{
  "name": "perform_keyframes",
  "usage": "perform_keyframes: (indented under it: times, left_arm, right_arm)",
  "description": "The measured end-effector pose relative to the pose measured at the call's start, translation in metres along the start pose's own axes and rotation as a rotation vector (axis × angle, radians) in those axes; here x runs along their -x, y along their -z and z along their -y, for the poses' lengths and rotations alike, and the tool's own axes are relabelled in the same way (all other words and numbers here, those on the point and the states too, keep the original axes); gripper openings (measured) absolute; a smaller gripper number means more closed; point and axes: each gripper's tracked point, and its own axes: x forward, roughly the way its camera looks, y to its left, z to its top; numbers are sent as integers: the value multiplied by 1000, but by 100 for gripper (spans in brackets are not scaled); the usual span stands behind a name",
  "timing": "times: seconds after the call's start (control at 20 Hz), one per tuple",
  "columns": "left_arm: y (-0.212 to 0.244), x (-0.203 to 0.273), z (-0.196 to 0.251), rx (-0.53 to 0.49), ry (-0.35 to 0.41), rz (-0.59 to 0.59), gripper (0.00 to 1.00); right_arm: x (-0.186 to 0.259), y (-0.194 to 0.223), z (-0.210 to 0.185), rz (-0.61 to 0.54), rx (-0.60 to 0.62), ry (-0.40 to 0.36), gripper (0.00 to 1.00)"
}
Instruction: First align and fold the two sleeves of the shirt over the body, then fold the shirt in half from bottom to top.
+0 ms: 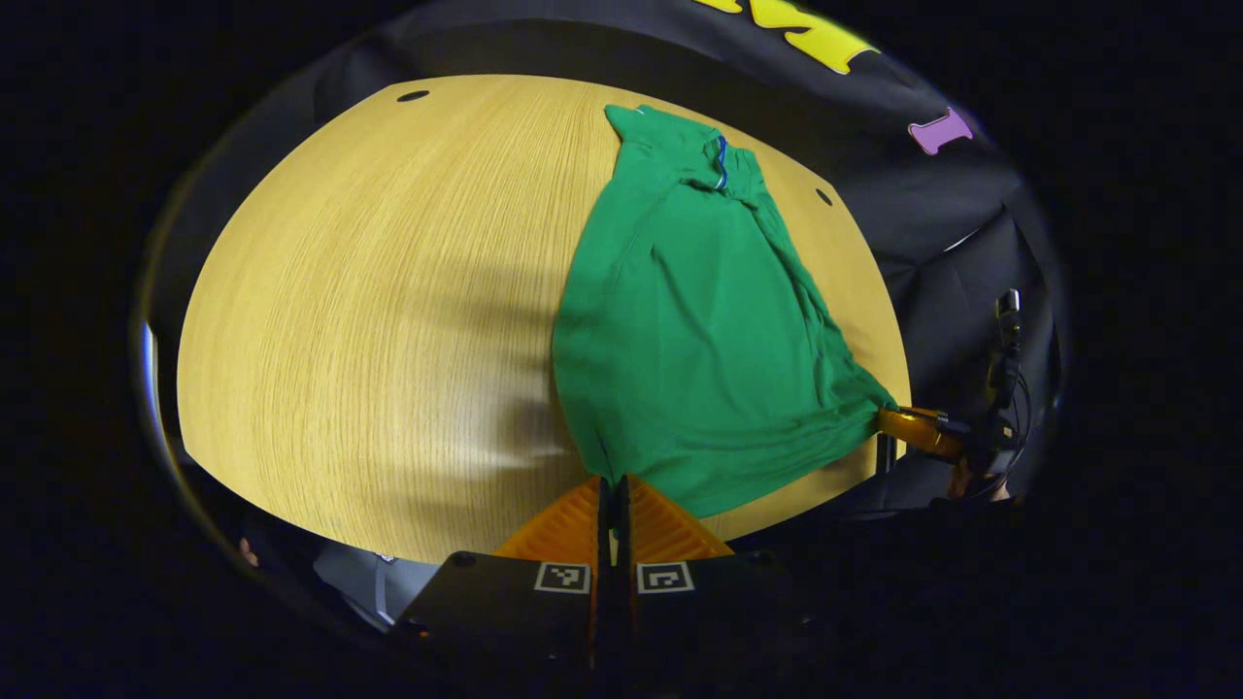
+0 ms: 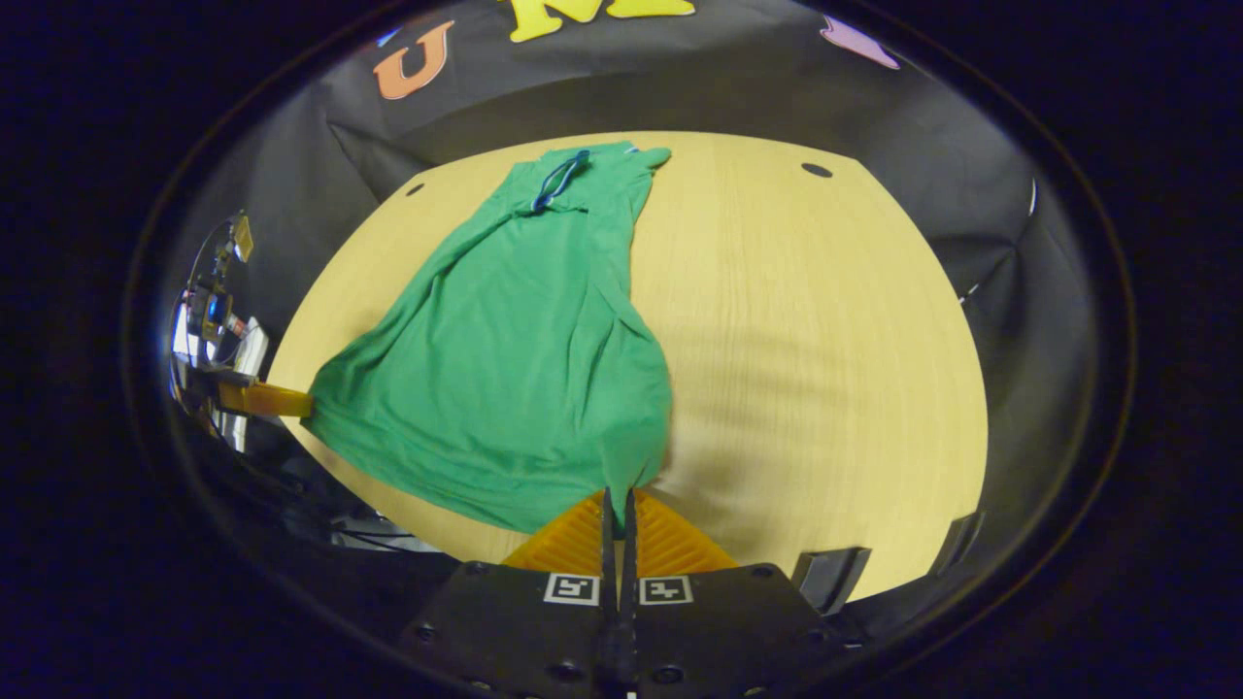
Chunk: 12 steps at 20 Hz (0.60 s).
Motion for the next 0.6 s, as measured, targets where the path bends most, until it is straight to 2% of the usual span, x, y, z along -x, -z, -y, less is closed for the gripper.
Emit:
perform_keyframes:
  times: [0.3,0.6]
  left_arm:
    - [-30,26,8,-70,7,57,3]
    - [-79,39,19,-30,50,145,4]
  right_arm:
    - [20,-32,0,68,9,-7,0]
    - [35,-75,6,135,-13,-13,0]
